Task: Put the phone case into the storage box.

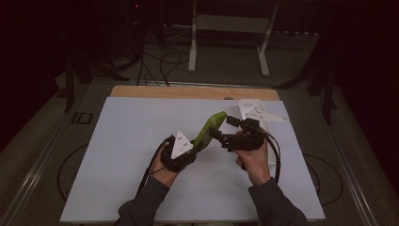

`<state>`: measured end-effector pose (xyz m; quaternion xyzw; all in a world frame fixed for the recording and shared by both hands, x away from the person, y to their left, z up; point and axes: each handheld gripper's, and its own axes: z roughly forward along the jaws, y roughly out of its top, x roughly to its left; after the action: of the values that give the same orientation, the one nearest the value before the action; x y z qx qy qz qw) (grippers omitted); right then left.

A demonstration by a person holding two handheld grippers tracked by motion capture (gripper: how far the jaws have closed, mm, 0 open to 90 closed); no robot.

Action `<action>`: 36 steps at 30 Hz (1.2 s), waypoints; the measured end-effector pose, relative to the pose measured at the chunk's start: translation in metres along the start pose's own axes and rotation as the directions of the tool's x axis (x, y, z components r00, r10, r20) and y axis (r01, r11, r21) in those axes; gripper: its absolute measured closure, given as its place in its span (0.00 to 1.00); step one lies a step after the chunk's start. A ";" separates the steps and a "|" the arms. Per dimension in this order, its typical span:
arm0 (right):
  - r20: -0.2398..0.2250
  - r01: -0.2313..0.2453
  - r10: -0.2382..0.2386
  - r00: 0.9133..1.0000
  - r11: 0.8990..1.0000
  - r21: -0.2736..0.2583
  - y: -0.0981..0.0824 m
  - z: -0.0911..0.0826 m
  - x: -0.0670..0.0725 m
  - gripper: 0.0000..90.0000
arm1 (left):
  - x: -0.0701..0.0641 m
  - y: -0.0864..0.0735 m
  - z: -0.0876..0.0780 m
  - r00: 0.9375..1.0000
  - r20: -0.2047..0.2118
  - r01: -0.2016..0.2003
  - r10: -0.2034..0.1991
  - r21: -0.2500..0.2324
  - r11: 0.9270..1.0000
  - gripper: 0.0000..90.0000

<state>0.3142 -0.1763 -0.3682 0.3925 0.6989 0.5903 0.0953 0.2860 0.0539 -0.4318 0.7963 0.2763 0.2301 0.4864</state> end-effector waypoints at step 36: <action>0.057 0.052 -0.050 0.997 0.998 -0.027 0.001 0.002 0.012 0.17 | -0.013 0.002 0.005 0.995 0.096 0.007 -0.010 0.030 1.000 0.64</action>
<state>0.3079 -0.1668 -0.3638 0.3895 0.6974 0.5862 0.1355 0.2804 0.0415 -0.4332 0.8124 0.2592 0.1854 0.4884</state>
